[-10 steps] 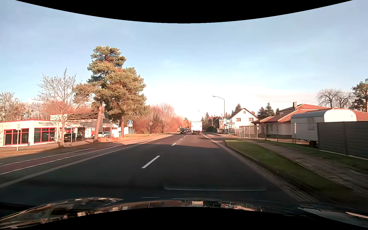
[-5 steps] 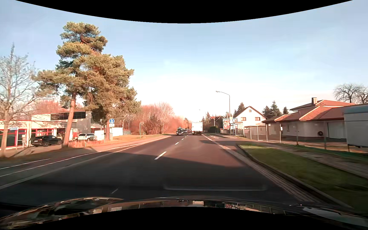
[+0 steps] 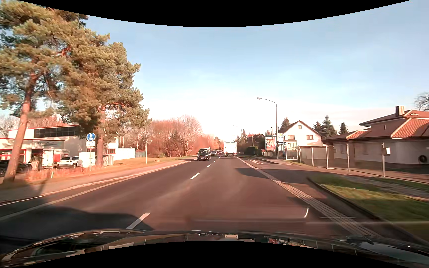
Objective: Follow the waypoints while adhering to traffic rules and regulations
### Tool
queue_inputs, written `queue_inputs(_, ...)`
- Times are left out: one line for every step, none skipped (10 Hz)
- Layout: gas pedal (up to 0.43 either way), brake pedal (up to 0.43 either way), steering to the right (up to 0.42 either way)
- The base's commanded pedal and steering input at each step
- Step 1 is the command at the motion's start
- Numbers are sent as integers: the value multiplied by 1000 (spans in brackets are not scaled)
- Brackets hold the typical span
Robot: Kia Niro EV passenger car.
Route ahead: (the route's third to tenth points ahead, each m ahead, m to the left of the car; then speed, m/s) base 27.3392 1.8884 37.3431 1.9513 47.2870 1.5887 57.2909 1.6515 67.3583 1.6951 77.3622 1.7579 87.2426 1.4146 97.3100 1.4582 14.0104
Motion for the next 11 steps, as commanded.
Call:
queue_inputs(118,0,-3)
queue_inputs(118,0,-3)
queue_inputs(118,0,-2)
queue_inputs(118,0,0)
queue_inputs(118,0,0)
queue_inputs(118,0,1)
queue_inputs(118,0,1)
queue_inputs(118,0,1)
queue_inputs(118,0,1)
queue_inputs(118,0,1)
queue_inputs(118,0,1)
